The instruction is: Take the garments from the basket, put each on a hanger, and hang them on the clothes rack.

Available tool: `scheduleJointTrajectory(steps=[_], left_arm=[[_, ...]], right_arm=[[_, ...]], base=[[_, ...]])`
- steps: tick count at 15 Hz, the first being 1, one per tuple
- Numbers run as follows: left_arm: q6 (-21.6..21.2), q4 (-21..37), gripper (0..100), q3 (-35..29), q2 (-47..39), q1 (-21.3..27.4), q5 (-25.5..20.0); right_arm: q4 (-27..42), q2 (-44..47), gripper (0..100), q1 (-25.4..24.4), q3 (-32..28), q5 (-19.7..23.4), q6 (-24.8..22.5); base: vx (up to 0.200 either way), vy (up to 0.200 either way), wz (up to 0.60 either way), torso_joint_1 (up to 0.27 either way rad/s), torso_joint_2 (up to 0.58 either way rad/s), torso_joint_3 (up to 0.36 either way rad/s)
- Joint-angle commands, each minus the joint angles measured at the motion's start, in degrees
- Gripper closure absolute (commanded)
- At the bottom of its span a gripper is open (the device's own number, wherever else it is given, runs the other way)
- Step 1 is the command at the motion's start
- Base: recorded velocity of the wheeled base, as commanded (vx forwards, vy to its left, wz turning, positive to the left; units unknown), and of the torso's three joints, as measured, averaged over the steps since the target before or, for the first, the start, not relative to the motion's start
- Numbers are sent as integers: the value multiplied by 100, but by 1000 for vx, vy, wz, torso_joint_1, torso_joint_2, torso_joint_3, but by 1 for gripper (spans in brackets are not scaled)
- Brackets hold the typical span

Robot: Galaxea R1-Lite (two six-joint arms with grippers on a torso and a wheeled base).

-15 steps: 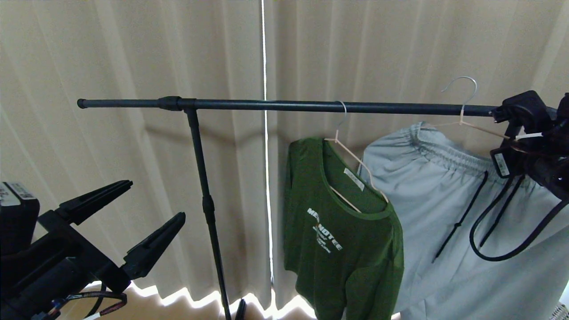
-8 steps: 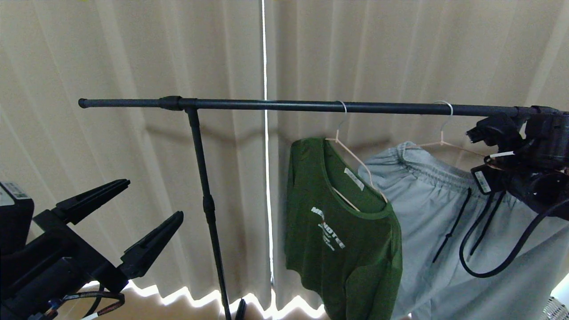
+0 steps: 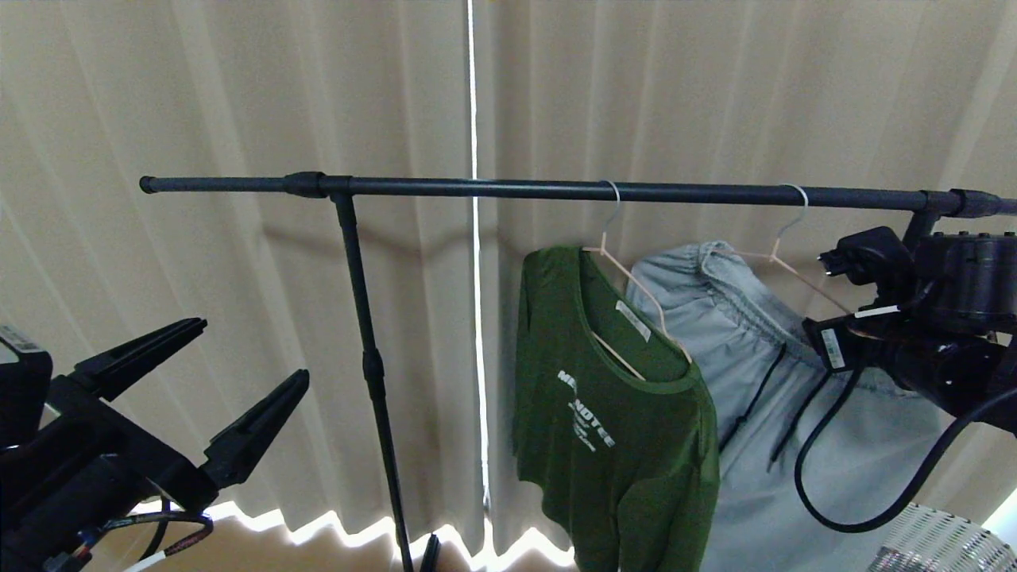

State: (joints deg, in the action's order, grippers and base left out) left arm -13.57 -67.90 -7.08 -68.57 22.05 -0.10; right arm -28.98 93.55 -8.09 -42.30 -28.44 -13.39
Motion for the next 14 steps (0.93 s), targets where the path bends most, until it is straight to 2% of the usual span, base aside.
scheduleJointTrajectory(steps=[1,4,6,9,10,14], left_arm=[[3,-4,0,102,125,-579,124],[74,-4,0,102,221,-1502,133],[153,-4,0,58,204,-1924,106],[487,-21,0,23,257,-1959,-34],[522,-21,0,58,292,-1959,-96],[531,93,0,392,766,-1994,-87]], right_arm=[[-178,-197,0,-17,214,322,504],[-952,-548,0,-17,952,1034,1242],[-1901,-663,0,54,1523,1455,1400],[-2991,-636,0,300,2103,1701,1409],[-3184,-671,0,388,2121,1789,1374],[-3184,-1260,0,590,2173,1939,1163]], base=[[0,0,0,0,0,0],[0,0,0,0,0,0],[0,0,0,0,0,0],[0,0,0,0,0,0],[0,0,0,0,0,0],[0,0,0,0,0,0]])
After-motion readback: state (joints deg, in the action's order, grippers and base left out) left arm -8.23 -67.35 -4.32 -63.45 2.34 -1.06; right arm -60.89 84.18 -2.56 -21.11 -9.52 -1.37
